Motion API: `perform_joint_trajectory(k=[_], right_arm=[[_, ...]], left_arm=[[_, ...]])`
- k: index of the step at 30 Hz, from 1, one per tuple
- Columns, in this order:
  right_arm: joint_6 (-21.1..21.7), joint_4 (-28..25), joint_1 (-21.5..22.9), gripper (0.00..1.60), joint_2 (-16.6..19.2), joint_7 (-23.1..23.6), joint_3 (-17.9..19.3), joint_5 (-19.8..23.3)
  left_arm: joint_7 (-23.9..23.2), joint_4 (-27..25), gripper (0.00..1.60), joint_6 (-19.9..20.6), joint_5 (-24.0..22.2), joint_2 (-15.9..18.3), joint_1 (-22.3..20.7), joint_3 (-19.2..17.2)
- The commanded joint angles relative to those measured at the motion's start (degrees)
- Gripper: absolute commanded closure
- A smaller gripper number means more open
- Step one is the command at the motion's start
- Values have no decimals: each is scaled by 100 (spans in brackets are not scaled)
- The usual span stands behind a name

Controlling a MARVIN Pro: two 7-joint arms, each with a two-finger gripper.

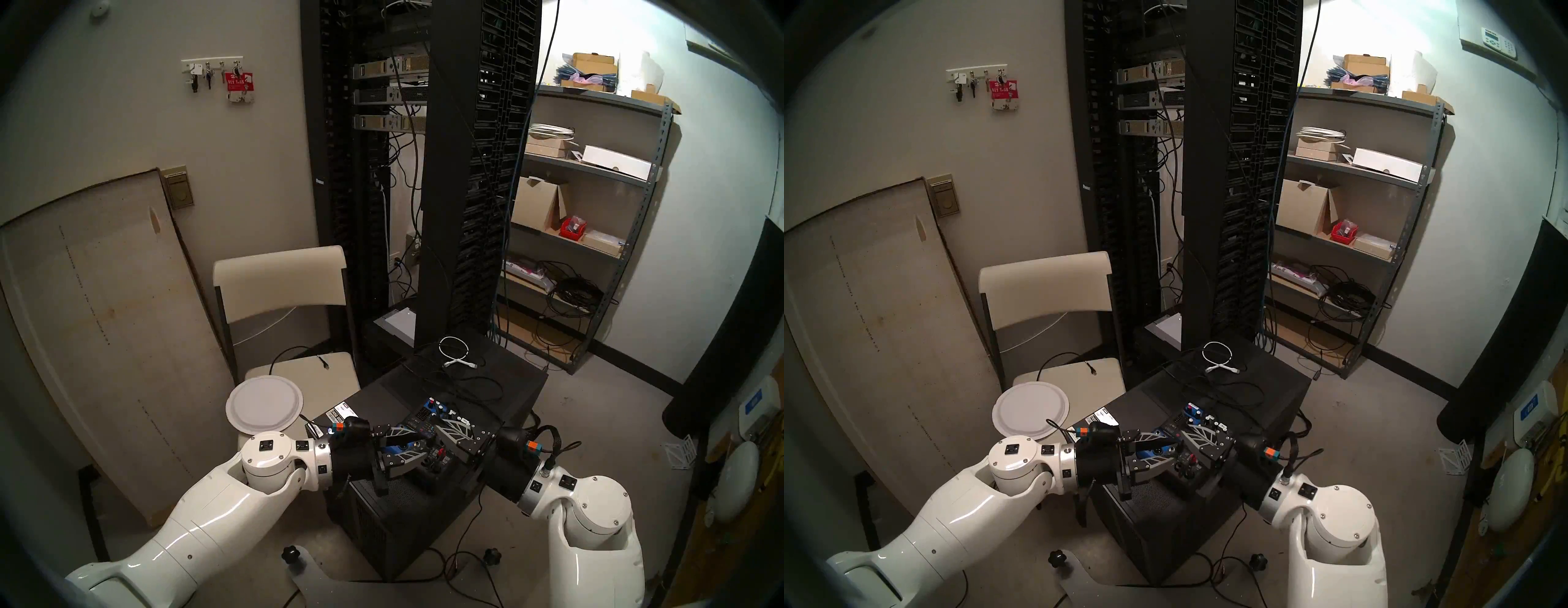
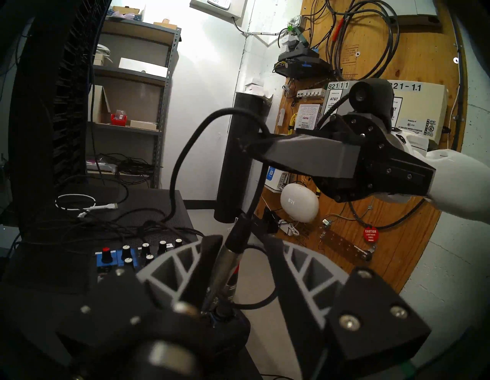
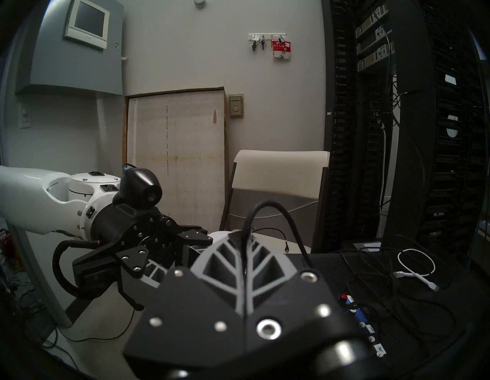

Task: Insert aux cable

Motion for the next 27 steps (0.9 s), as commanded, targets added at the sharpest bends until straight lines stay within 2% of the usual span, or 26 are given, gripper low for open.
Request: perform_joint_trajectory(k=[1, 13, 19, 20, 21, 24, 27], right_arm=[[11, -125, 28, 160, -17, -10, -36, 57], [22, -146, 4, 160, -24, 20, -29, 73], [23, -144, 7, 160, -23, 46, -28, 65], [29, -146, 6, 160, -19, 48, -31, 66], [31, -148, 6, 160, -22, 51, -31, 63], [36, -153, 1, 160, -24, 50, -37, 69], [35, -154, -2, 160, -18, 48, -43, 79]], left_arm=[[-56, 32, 60, -20, -1, -92, -138, 32], [-127, 172, 61, 1, 28, -171, -287, 127], [-81, 236, 68, -28, 94, -182, -342, 158], [-83, 249, 71, -35, 102, -182, -351, 162], [-87, 256, 83, -37, 103, -182, -357, 163], [-84, 252, 100, -27, 110, -174, -368, 166], [-89, 254, 101, -14, 104, -171, -371, 169]])
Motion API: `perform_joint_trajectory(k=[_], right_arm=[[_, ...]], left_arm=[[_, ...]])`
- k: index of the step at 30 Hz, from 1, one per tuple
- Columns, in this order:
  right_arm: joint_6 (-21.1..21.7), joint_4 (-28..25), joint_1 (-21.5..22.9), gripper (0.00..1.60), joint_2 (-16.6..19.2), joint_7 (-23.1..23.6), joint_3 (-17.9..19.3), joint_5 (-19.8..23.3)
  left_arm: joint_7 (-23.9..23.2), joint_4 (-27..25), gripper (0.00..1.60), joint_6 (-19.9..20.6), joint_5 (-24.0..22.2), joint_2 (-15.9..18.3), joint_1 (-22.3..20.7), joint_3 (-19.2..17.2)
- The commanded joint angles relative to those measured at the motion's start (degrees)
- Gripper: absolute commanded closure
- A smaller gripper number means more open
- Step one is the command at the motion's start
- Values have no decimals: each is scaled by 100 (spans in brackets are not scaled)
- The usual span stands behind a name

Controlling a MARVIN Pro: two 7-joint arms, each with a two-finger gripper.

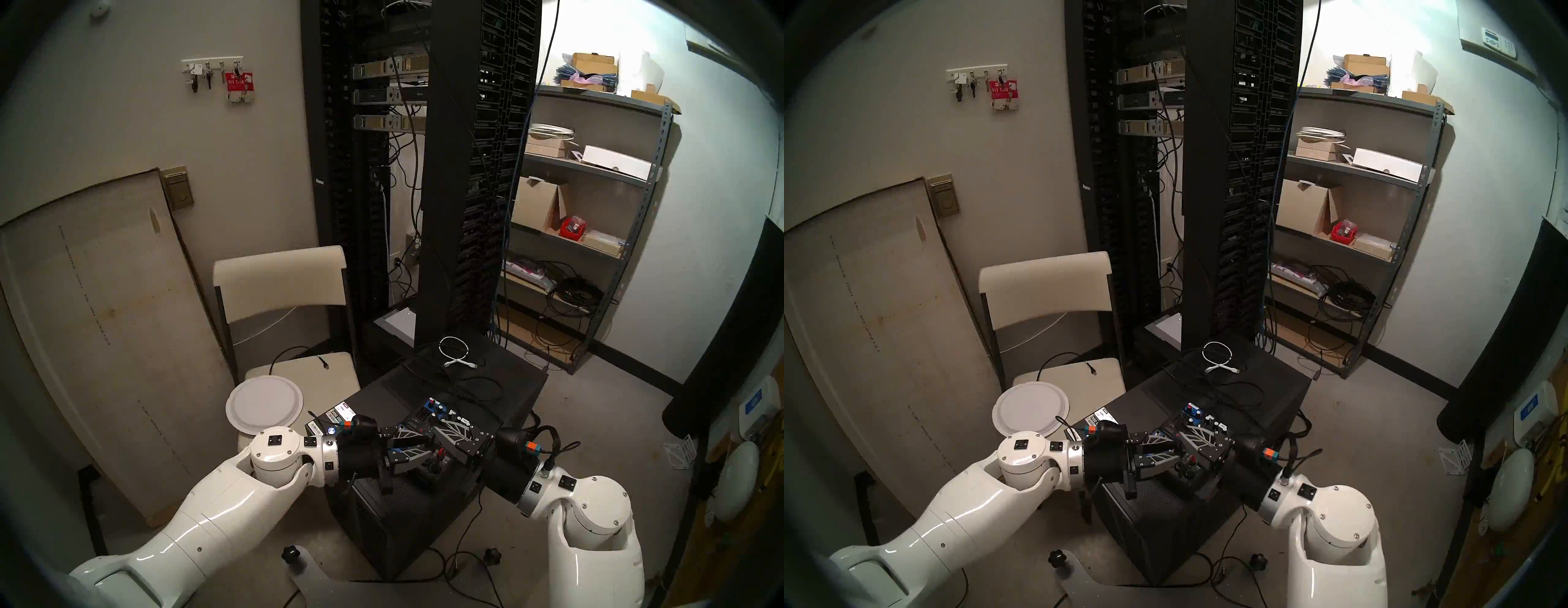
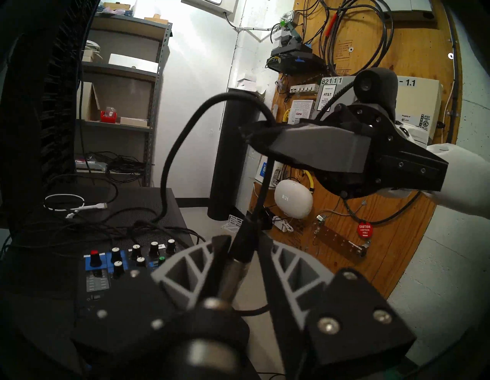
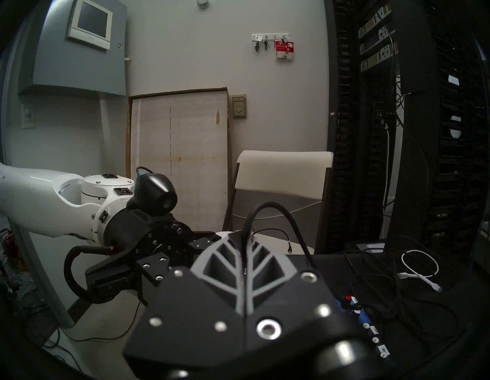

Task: Insert aux cable

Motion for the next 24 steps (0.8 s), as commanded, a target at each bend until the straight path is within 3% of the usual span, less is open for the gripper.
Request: perform_joint_trajectory(k=[1, 9, 10, 12, 13, 24], right_arm=[[26, -134, 12, 160, -15, -2, -36, 76], [56, -140, 16, 160, 6, 31, -116, 96], [55, -135, 17, 160, 8, 32, -123, 102], [54, -135, 18, 160, 3, 36, -123, 100], [55, -136, 19, 160, 7, 41, -127, 104], [69, -145, 15, 160, -12, 7, -56, -4]], left_arm=[[19, -31, 103, 2, 0, -42, -90, -22], [-10, 19, 104, -24, -11, -60, -105, -1], [-7, 35, 129, -34, -16, -72, -109, -1], [-8, 43, 136, -39, -19, -78, -112, -1], [-9, 75, 160, -107, -9, -97, -114, 0], [27, 141, 160, -379, 259, -36, -147, 90]])
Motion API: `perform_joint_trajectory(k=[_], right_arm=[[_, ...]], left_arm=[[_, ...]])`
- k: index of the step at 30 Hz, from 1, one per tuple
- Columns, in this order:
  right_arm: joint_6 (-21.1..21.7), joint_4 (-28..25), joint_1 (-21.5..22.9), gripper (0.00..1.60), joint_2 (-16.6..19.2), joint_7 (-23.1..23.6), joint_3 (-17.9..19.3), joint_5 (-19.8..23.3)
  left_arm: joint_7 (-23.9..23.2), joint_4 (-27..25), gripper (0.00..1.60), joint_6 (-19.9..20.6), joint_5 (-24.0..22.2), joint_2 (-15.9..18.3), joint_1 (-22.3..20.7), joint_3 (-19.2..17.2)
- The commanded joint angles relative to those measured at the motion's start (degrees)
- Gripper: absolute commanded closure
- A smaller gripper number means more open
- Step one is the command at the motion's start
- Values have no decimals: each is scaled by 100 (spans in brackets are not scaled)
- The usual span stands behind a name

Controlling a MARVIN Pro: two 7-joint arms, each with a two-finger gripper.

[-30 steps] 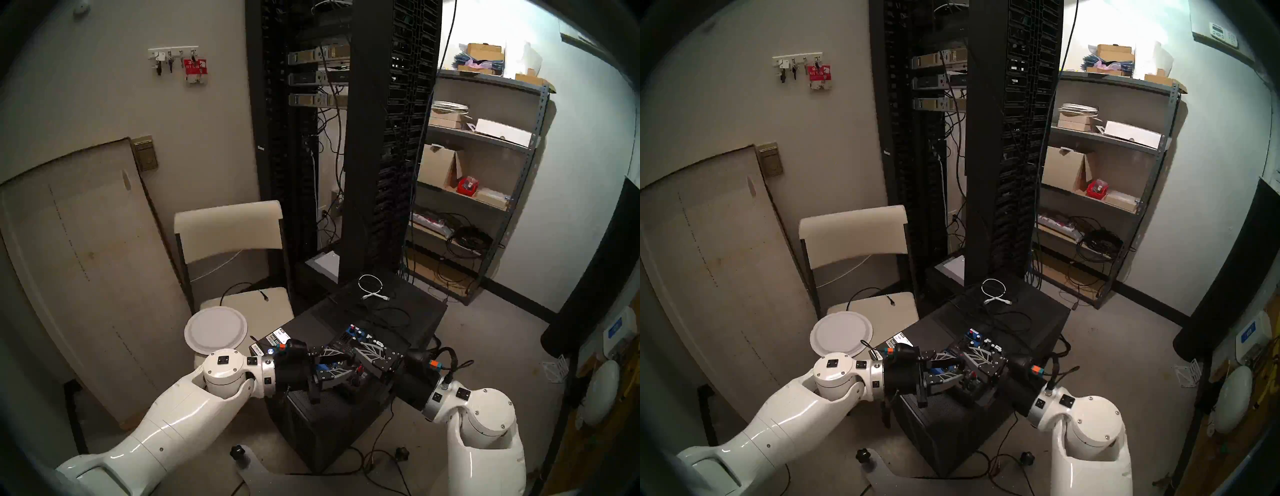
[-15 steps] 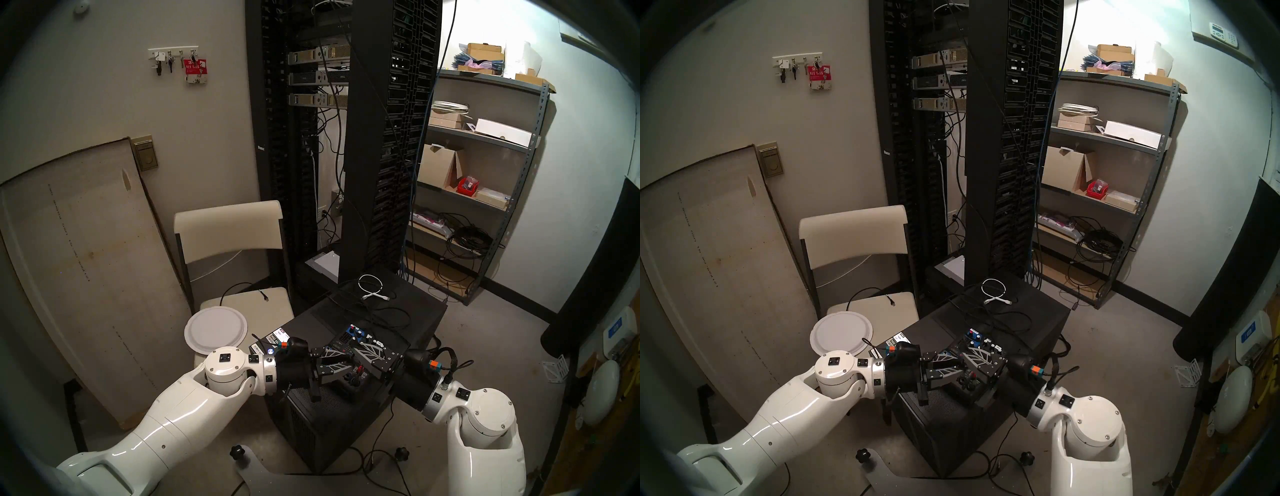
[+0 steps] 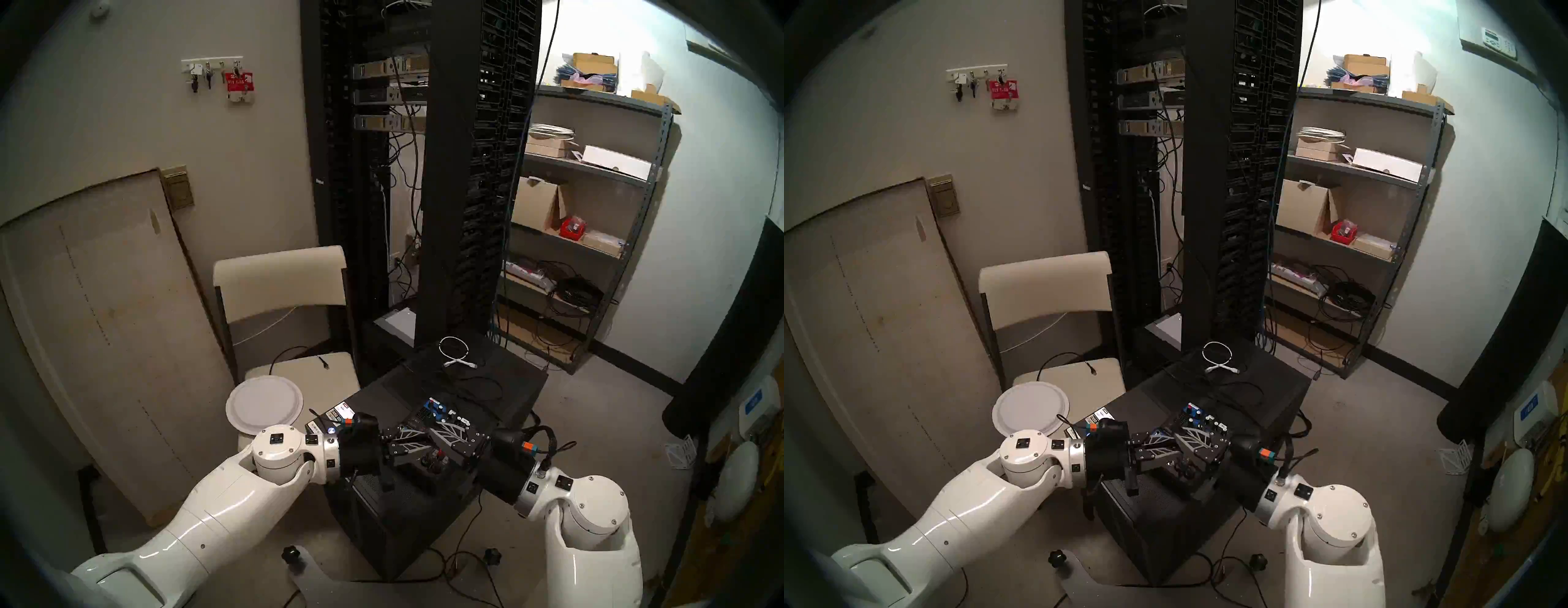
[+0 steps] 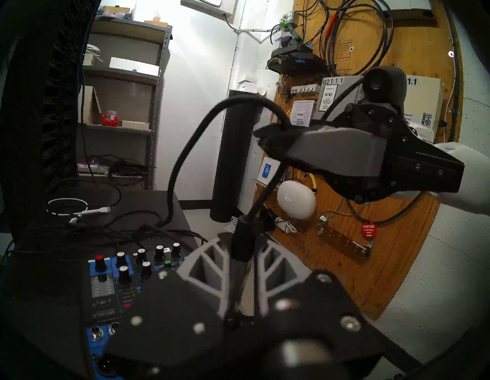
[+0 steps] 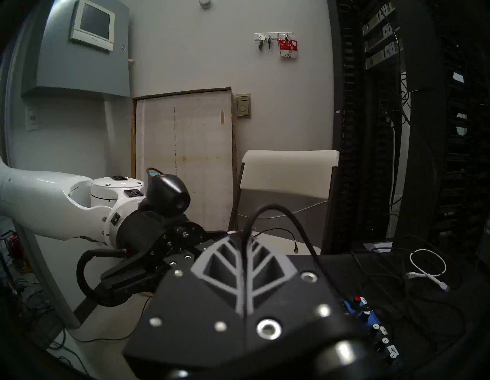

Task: Insert aux cable

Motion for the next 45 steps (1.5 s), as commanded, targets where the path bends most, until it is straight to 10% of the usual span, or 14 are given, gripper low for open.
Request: perform_joint_trajectory(k=[1, 3, 8, 45], right_arm=[[-17, -147, 23, 160, -9, -33, 39, -4], [-4, -159, 24, 160, 5, -47, 83, -39], [22, -167, 30, 95, -9, -46, 115, -83], [98, 91, 54, 80, 25, 73, 38, -366]], left_arm=[[27, -30, 160, -215, 263, 52, -67, 69], [48, -59, 160, -258, 364, 102, -60, 75], [62, -82, 160, -281, 375, 124, -54, 51], [53, -120, 160, -252, 335, 94, -165, -44]])
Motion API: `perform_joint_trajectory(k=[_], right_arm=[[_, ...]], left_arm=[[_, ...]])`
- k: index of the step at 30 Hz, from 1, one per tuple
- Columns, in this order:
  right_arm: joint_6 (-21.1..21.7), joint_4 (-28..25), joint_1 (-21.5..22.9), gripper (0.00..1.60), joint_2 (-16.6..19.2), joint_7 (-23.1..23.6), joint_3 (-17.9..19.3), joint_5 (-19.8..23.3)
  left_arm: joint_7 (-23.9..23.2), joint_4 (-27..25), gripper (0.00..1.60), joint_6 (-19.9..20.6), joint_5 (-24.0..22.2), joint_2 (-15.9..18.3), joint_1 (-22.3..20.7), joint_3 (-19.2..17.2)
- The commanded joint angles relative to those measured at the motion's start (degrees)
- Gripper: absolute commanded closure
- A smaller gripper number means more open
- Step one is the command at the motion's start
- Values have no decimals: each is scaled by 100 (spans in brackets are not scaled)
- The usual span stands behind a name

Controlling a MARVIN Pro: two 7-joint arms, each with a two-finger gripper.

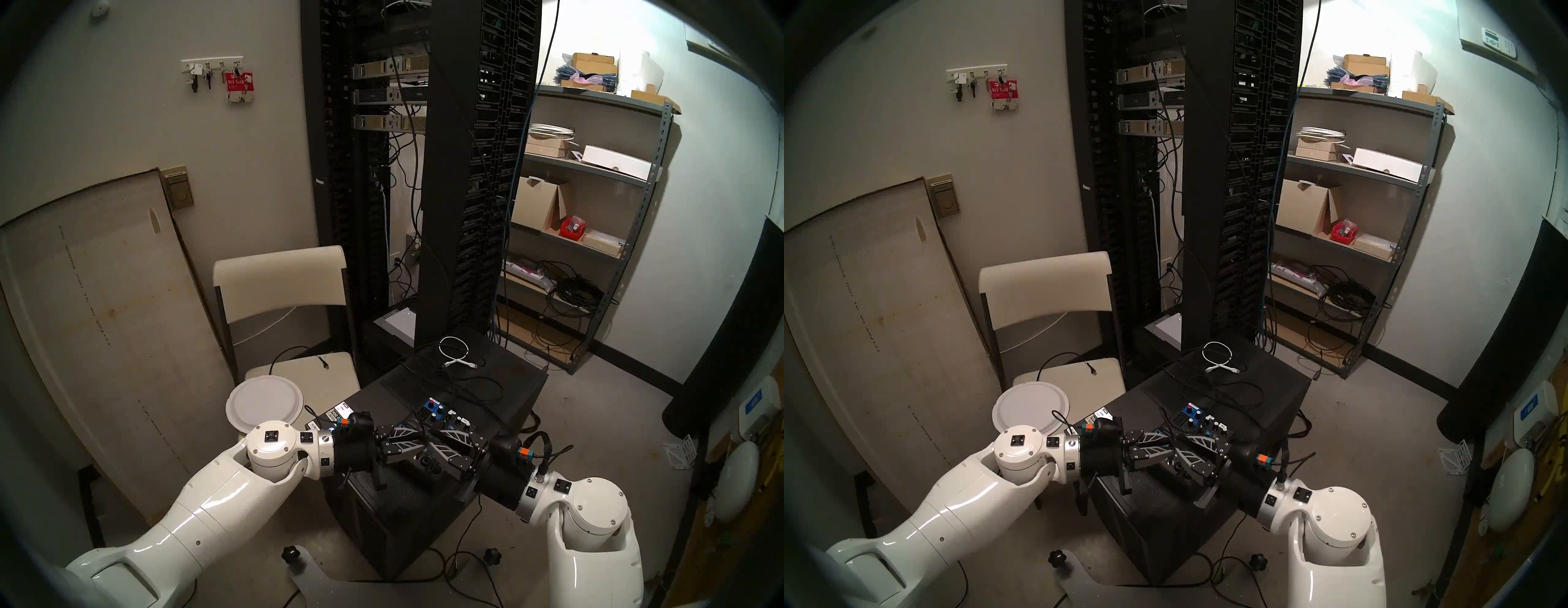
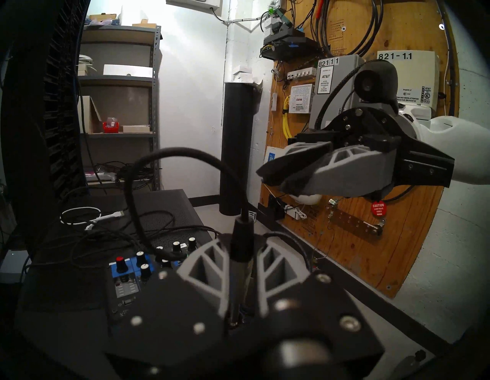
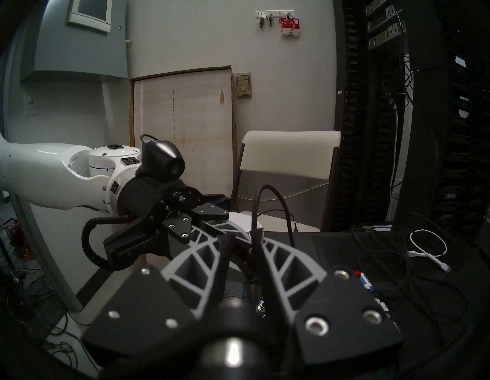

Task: Insert aux cable

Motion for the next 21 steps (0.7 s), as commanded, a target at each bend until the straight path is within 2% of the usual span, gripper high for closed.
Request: perform_joint_trajectory(k=[1, 12, 21], right_arm=[[-9, -11, 64, 80, -20, -25, -28, -17], [-50, 142, 145, 65, -9, -109, -52, -31], [-64, 178, 206, 70, 7, -170, -85, -4]], left_arm=[[14, -77, 160, 2, -31, -67, -79, -27], [42, -169, 160, 20, -45, -58, 8, -37], [39, -197, 160, 22, -59, -76, 40, -3]])
